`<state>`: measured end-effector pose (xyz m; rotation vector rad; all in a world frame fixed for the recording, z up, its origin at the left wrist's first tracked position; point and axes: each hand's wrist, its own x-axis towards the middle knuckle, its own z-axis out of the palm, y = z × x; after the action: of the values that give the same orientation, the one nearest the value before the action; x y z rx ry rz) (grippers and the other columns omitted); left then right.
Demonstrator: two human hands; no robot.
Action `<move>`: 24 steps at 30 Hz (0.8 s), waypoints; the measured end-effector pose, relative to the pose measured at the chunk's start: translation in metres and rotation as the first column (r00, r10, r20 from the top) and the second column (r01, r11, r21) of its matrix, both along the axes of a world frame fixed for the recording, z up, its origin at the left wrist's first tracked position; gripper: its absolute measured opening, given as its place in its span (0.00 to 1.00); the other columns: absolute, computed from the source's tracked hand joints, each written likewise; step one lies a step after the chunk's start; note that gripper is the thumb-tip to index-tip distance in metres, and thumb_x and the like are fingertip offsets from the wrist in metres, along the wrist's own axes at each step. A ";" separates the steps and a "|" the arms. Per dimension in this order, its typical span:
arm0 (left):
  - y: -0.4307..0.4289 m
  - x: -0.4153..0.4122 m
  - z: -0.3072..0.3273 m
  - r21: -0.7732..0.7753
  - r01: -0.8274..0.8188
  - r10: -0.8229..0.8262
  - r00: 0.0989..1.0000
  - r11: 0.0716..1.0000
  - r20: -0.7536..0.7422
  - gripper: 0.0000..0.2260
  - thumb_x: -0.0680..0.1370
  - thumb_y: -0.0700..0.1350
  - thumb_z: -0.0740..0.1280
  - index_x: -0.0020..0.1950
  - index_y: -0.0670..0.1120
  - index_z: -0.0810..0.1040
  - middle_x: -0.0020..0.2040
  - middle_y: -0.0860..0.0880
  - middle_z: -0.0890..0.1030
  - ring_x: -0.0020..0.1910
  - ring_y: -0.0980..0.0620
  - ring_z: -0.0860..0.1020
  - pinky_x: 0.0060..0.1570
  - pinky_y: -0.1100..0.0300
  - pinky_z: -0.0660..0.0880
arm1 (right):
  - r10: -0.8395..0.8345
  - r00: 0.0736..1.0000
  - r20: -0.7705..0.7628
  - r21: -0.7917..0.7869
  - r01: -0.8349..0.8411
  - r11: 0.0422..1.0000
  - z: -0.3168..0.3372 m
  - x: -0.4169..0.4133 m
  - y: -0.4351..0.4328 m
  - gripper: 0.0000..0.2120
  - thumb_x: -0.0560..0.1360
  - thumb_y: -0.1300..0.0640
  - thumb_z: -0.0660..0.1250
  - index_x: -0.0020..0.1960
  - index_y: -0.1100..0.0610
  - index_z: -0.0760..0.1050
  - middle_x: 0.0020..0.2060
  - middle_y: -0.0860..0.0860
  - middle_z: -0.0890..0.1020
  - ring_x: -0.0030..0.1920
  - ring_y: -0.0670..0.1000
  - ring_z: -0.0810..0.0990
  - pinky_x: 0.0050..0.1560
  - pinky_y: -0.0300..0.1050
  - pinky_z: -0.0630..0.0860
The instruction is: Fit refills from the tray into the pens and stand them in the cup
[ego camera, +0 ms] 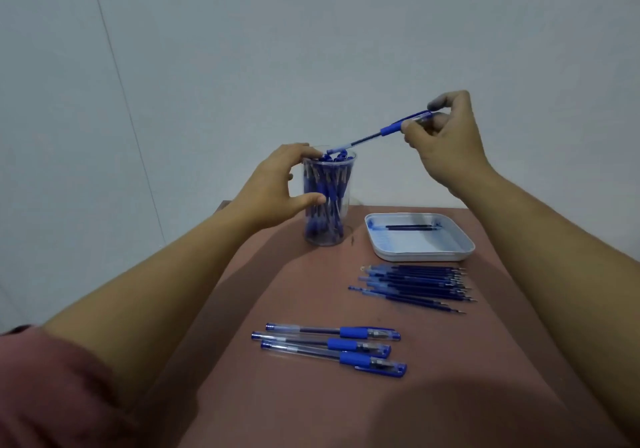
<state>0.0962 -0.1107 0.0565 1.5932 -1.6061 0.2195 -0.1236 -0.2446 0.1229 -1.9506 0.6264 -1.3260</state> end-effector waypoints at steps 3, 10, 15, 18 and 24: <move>-0.002 0.005 -0.003 -0.039 0.078 -0.082 0.987 0.996 -0.138 0.27 0.69 0.44 0.79 0.63 0.56 0.72 0.65 0.58 0.71 0.64 0.58 0.73 0.61 0.60 0.75 | 0.015 0.995 -0.097 -0.116 -0.026 0.993 0.003 0.011 -0.007 0.13 0.76 0.58 0.69 0.53 0.54 0.65 0.38 0.48 0.80 0.36 0.44 0.76 0.38 0.36 0.72; -0.007 0.011 -0.011 -0.050 0.153 -0.159 0.973 0.987 -0.166 0.29 0.69 0.43 0.79 0.65 0.54 0.71 0.69 0.57 0.70 0.65 0.54 0.74 0.60 0.66 0.74 | 0.057 0.988 -0.145 -0.200 -0.086 0.976 -0.012 0.045 -0.011 0.12 0.74 0.59 0.72 0.53 0.52 0.71 0.36 0.46 0.81 0.36 0.40 0.77 0.42 0.30 0.72; -0.009 0.011 -0.013 -0.063 0.150 -0.157 0.977 0.987 -0.145 0.28 0.70 0.45 0.79 0.66 0.54 0.70 0.70 0.56 0.70 0.65 0.54 0.74 0.61 0.65 0.74 | 0.091 0.963 -0.253 -0.252 -0.156 0.955 -0.034 0.053 -0.011 0.14 0.78 0.49 0.67 0.62 0.48 0.74 0.48 0.46 0.80 0.45 0.41 0.78 0.44 0.29 0.71; -0.009 0.012 -0.012 -0.063 0.150 -0.157 0.978 0.987 -0.135 0.28 0.70 0.45 0.78 0.66 0.54 0.70 0.70 0.55 0.70 0.66 0.53 0.74 0.62 0.63 0.74 | 0.073 0.924 -0.374 -0.298 -0.195 0.934 -0.042 0.051 -0.011 0.19 0.78 0.44 0.64 0.68 0.46 0.73 0.54 0.45 0.74 0.50 0.39 0.74 0.46 0.23 0.67; -0.008 0.009 -0.011 -0.020 0.109 -0.111 0.989 0.994 -0.099 0.30 0.70 0.45 0.78 0.68 0.54 0.68 0.72 0.54 0.68 0.67 0.51 0.73 0.63 0.62 0.73 | 0.084 0.888 -0.452 -0.255 -0.219 0.942 -0.050 0.049 -0.011 0.20 0.78 0.45 0.64 0.70 0.46 0.71 0.59 0.48 0.72 0.54 0.45 0.71 0.46 0.24 0.64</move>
<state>0.1053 -0.1186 0.0451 1.4766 -1.6053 0.0905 -0.0745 -0.2553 0.0727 -2.5270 0.4788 -0.9254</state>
